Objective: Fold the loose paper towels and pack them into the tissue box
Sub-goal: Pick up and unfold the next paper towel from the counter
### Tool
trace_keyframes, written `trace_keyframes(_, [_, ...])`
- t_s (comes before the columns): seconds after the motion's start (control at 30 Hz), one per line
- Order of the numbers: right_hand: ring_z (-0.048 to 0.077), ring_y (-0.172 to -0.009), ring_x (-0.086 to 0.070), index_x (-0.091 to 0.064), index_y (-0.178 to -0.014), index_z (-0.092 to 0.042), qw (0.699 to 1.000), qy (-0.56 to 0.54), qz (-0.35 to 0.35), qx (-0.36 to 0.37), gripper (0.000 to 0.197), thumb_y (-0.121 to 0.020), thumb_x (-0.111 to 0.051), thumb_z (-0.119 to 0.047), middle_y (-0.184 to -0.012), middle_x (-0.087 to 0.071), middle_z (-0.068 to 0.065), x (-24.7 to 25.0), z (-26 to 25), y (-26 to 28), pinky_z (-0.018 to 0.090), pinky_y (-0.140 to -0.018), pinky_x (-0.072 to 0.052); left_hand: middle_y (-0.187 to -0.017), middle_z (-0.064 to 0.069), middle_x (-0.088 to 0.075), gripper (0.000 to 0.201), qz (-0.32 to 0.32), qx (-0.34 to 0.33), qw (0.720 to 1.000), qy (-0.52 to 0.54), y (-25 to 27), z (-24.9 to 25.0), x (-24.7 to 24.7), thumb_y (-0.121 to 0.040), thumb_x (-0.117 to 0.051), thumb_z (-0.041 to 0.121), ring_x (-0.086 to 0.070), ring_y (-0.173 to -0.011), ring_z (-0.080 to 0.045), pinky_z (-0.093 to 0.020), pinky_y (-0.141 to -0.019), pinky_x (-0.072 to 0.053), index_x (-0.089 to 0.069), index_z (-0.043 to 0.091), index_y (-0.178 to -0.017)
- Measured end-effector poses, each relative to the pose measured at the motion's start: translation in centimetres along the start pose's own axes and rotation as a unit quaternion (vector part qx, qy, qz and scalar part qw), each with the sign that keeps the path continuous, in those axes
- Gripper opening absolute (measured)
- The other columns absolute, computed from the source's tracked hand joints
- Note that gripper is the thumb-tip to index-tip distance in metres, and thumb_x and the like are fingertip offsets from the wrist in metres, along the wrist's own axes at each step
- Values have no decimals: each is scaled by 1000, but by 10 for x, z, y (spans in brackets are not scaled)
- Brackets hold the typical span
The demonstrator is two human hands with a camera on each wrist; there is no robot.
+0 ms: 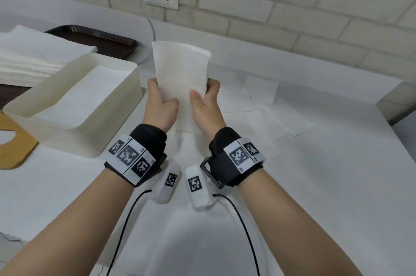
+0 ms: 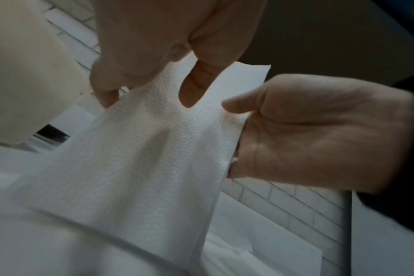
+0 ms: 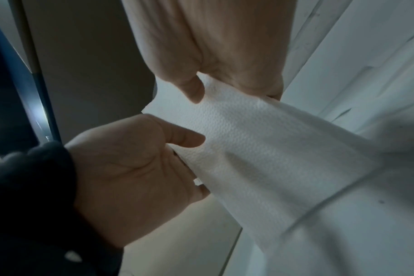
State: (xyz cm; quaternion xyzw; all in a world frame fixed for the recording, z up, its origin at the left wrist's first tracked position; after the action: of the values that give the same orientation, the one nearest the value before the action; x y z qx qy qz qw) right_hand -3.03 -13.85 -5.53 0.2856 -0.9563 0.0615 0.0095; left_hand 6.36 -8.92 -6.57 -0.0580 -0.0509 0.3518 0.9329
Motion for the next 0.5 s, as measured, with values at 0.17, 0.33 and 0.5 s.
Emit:
trace_keyframes(0.17, [4,-92,-46,-21,-108,-18,1000,-21,11,16,28,-94,-38,0,-106,-42,-6,5,-9,-5,8,-74,-41,-93,11,-42,49,-10,-51,999,14,-2,11,2,-79,-37,-22,-46,-84,4,-3,-65,-42,-24,15,-109])
trace_keyframes(0.33, [3,-88,-47,-23,-107,-17,1000,23,14,8,31,-91,-34,7,-103,-45,-4,7,-2,-1,2,-70,-39,-89,9,-43,42,-3,-43,999,14,-4,5,2,-80,-35,-21,-46,-80,2,-6,-65,-40,-28,12,-105])
trace_keyframes(0.5, [6,-83,-50,-30,-122,-7,998,57,18,-13,31,-93,-39,1,-92,-46,-11,8,4,2,7,-68,-41,-90,7,-47,38,-31,-1,999,11,-7,-4,2,-83,-36,-16,-47,-82,-3,-15,-69,-40,-33,16,-104])
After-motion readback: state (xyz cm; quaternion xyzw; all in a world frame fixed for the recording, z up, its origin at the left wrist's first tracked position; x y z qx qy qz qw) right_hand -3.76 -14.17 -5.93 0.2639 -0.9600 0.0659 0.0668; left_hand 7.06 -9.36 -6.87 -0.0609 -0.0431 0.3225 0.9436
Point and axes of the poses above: each hand's wrist, its own y-axis away from the middle knuckle, its own x-axis out of the back of the hand, z = x × y, the point moved 6 cm from there along -y, towards the middle knuckle
